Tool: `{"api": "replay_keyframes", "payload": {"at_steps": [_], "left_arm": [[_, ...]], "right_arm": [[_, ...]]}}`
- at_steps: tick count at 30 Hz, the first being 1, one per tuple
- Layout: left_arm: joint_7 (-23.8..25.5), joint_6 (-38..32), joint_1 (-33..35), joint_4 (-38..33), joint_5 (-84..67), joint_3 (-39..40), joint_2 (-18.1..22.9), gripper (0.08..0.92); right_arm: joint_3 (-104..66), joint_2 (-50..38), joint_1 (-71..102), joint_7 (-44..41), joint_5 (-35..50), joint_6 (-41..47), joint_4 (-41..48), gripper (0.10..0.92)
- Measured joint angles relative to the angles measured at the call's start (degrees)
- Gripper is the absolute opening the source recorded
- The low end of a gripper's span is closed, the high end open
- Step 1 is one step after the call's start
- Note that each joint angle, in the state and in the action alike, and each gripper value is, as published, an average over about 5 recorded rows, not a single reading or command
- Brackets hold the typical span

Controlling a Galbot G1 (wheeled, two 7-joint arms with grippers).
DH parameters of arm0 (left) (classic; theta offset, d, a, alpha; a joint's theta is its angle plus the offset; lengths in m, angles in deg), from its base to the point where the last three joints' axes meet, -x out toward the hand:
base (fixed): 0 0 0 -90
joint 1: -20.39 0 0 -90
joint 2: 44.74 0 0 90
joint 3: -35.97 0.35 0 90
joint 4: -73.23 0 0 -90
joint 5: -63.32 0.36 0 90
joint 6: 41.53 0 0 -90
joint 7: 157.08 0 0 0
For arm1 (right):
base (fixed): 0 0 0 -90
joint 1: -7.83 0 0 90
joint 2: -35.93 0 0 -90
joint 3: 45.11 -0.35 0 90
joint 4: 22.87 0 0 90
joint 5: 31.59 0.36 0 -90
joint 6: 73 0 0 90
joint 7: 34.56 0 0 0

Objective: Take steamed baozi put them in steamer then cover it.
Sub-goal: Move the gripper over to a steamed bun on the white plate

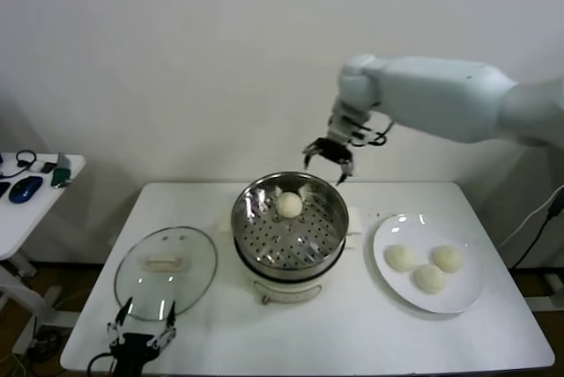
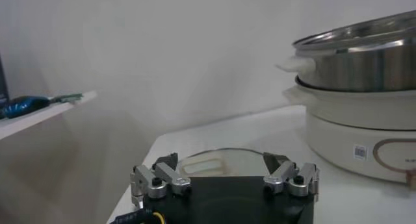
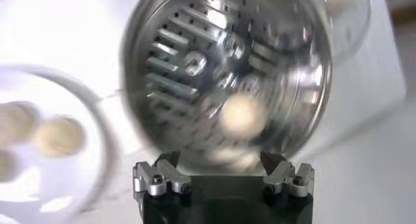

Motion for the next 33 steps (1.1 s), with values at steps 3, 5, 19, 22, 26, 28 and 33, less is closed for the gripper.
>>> {"api": "replay_keyframes", "payload": {"at_steps": [3, 5, 19, 22, 26, 28, 33], "left_arm": [[0.0, 0.06, -0.25, -0.05, 0.0, 0.12, -0.03, 0.823], [0.02, 0.14, -0.38, -0.24, 0.0, 0.16, -0.03, 0.823], [-0.09, 0.09, -0.12, -0.15, 0.13, 0.15, 0.28, 0.823], [-0.21, -0.11, 0.21, 0.01, 0.2, 0.16, 0.34, 0.823], [-0.32, -0.29, 0.48, 0.1, 0.22, 0.13, 0.37, 0.823], [-0.34, -0.32, 0.52, 0.16, 0.22, 0.1, 0.38, 0.823], [-0.36, -0.33, 0.48, 0.2, 0.22, 0.09, 0.42, 0.823]], "right_arm": [[3.38, -5.14, -1.53, 1.19, 2.19, 6.43, -3.75, 0.823], [4.83, -8.39, -1.73, 2.33, 3.21, 10.46, -6.23, 0.823], [1.13, -19.47, 11.29, 10.25, 2.4, 27.56, -11.63, 0.823], [-1.44, -19.72, 15.46, 11.32, 1.1, 29.22, -10.21, 0.823], [-5.04, -19.48, 20.72, 12.57, -0.19, 30.82, -8.07, 0.823], [-6.77, -19.2, 23.05, 13.08, -0.68, 31.38, -7.03, 0.823], [-10.61, -18.28, 28.04, 14.28, -1.8, 32.4, -4.69, 0.823]]}}
